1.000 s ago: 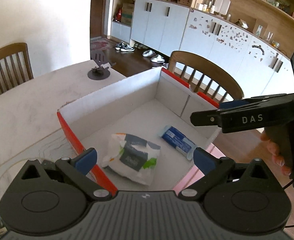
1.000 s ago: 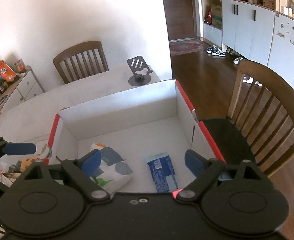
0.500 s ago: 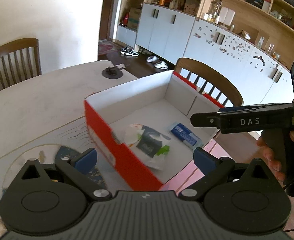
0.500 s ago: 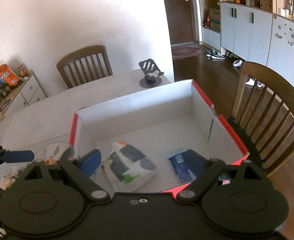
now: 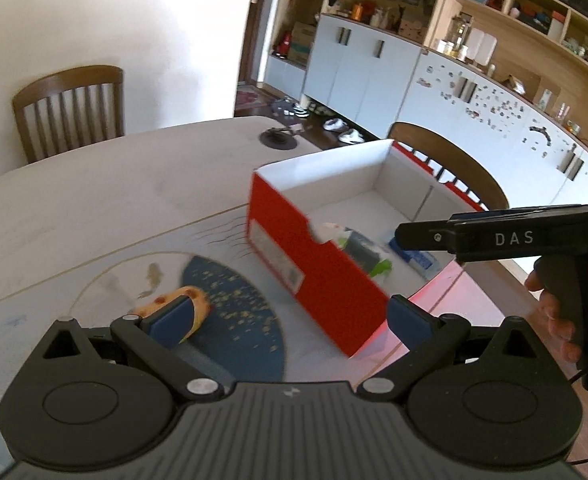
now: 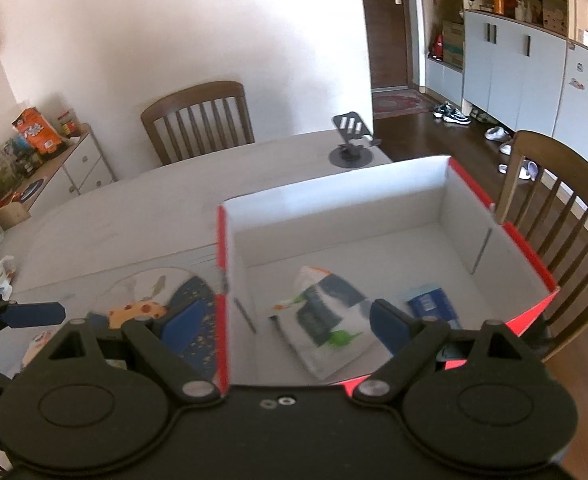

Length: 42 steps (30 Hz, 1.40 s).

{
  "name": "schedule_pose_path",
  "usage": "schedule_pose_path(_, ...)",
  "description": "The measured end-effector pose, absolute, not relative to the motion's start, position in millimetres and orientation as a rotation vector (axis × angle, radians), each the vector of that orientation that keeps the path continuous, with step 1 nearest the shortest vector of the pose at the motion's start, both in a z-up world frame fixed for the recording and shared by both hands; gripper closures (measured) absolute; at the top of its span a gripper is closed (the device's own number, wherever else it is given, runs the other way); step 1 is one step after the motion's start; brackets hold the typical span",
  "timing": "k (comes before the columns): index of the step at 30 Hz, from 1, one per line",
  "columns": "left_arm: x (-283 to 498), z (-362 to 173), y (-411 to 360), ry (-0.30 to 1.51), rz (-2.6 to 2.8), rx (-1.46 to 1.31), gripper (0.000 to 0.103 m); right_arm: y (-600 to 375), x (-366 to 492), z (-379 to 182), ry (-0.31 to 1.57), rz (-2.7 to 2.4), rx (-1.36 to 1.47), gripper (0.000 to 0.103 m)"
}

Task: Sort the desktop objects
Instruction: 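Withdraw both tools from the shoebox back toward the lazy susan, then move right tool to the yellow spotted toy while left tool moves to the blueberry bread bag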

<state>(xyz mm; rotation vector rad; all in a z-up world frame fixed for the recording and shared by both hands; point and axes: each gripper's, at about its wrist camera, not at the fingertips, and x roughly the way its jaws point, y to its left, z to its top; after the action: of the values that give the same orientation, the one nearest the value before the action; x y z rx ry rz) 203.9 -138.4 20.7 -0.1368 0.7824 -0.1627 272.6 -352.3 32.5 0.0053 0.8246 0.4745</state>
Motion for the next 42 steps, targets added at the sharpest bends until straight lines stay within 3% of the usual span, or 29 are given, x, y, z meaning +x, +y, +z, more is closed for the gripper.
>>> schedule_pose_path(42,113,-10,-2,0.760,0.147,-0.228,0.000,-208,221,12,0.841,0.638,-0.116,0.012)
